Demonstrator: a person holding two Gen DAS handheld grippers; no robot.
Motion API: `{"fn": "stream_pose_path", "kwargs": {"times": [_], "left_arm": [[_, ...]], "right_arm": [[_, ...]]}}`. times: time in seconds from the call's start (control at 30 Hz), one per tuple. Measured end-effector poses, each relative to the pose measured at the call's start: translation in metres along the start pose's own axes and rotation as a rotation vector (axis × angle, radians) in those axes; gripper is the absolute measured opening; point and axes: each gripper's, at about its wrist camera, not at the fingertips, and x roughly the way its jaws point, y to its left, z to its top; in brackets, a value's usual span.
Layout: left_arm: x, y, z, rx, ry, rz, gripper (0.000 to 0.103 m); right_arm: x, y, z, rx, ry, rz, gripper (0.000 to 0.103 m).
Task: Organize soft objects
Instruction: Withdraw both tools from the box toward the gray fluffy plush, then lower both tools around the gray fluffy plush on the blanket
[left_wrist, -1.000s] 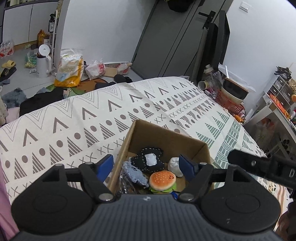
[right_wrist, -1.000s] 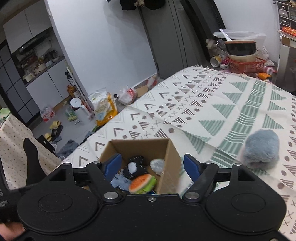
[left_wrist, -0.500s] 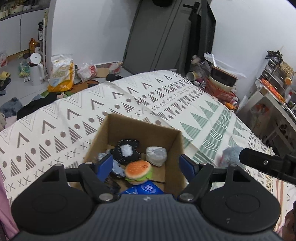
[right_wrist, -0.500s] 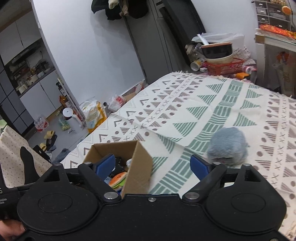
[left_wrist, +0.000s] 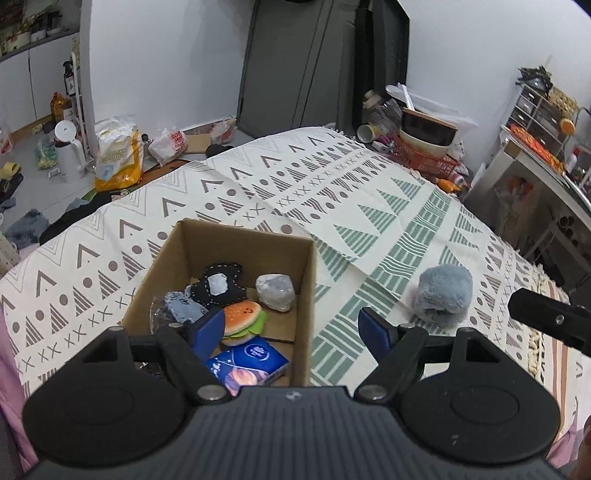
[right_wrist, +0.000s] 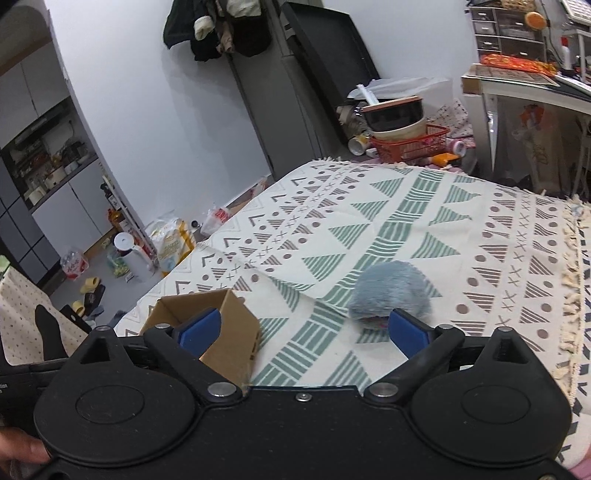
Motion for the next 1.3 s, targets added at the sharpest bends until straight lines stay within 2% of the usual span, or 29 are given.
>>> {"fn": "stream_pose_path", "kwargs": {"times": [0.1, 0.17, 0.2, 0.33, 0.4, 0.53, 0.83, 1.0, 1.13, 1.3], "left_arm": [[-0.002, -0.012, 0.001, 0.036, 0.006, 0.034, 0.079], [-0.002, -0.018, 0.002, 0.032, 0.028, 0.047, 0.086], [-0.003, -0.020, 0.002, 0.028, 0.028, 0.052, 0.087], [-0.005, -0.034, 0.003, 0.053, 0.027, 0.029, 0.088], [-0.007, -0.041, 0.002, 0.062, 0.019, 0.027, 0.095], [-0.008, -0.053, 0.004, 0.069, 0.011, 0.013, 0.102], [0.000, -0.074, 0.007, 0.051, 0.019, -0.056, 0.102], [0.005, -0.088, 0.005, 0.083, 0.011, -0.059, 0.102], [0.015, -0.090, 0.003, 0.056, 0.040, -0.088, 0.102], [0.026, -0.095, 0.002, 0.062, 0.049, -0.088, 0.102]], "right_arm": [[-0.005, -0.010, 0.000, 0.010, -0.006, 0.001, 0.100], [-0.009, -0.017, 0.000, 0.016, -0.012, 0.003, 0.102], [-0.011, -0.020, 0.000, 0.020, -0.016, 0.003, 0.103], [-0.017, -0.035, -0.002, 0.042, -0.020, -0.005, 0.103], [-0.019, -0.044, -0.002, 0.057, -0.021, -0.010, 0.103], [-0.022, -0.061, -0.004, 0.078, -0.024, -0.019, 0.103], [-0.022, -0.092, -0.009, 0.111, -0.026, -0.043, 0.103], [-0.018, -0.108, -0.012, 0.138, -0.029, -0.045, 0.103], [-0.012, -0.119, -0.016, 0.149, -0.028, -0.037, 0.103], [0.001, -0.125, -0.024, 0.152, -0.022, -0.006, 0.102]]}}
